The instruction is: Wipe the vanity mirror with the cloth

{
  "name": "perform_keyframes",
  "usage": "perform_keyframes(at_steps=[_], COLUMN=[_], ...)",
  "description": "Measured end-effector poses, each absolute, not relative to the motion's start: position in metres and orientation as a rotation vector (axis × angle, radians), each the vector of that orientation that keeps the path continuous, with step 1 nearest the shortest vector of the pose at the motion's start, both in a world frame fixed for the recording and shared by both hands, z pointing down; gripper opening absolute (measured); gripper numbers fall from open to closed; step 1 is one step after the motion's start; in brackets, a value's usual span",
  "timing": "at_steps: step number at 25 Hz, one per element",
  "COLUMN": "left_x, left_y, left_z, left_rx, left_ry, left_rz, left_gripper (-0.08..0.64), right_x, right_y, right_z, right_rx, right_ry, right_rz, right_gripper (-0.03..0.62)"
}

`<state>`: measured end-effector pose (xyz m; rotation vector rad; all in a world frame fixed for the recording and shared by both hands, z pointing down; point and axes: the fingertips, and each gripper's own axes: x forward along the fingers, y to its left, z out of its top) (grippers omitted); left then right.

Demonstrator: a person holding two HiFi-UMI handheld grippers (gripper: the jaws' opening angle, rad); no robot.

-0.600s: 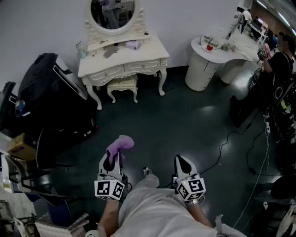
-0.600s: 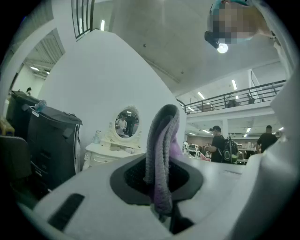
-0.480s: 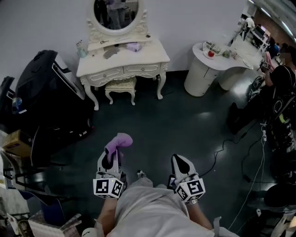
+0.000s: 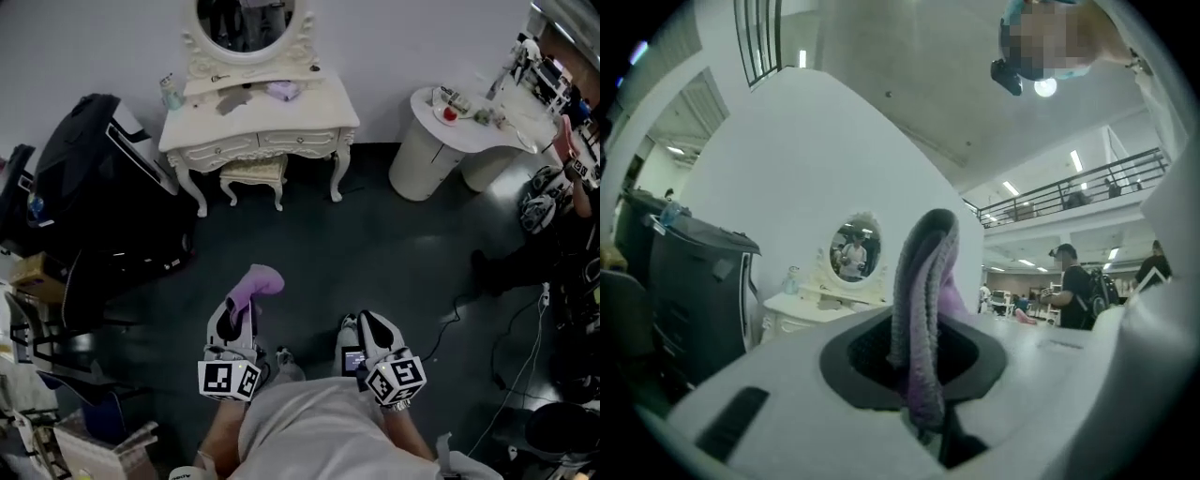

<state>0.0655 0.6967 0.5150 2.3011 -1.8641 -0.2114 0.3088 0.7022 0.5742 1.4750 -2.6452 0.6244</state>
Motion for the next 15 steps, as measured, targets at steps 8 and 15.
perform_keyframes(at_steps=[8, 15], left_x=[0.097, 0.213], left_y=[0.719, 0.723], left_z=[0.520, 0.519], left_rx=[1.926, 1.819], left_ry=[-2.194, -2.246], left_rz=[-0.252, -0.323], left_gripper=[0.057, 0.057], right_x=[0.344, 0.434], right_y=[0.641, 0.612], right_z=[0.562, 0.560], right_rx=[1.060, 0.914], right_ry=[-2.804, -2.828], right_rz=[0.555, 0.486], right_gripper=[0.008, 0.008])
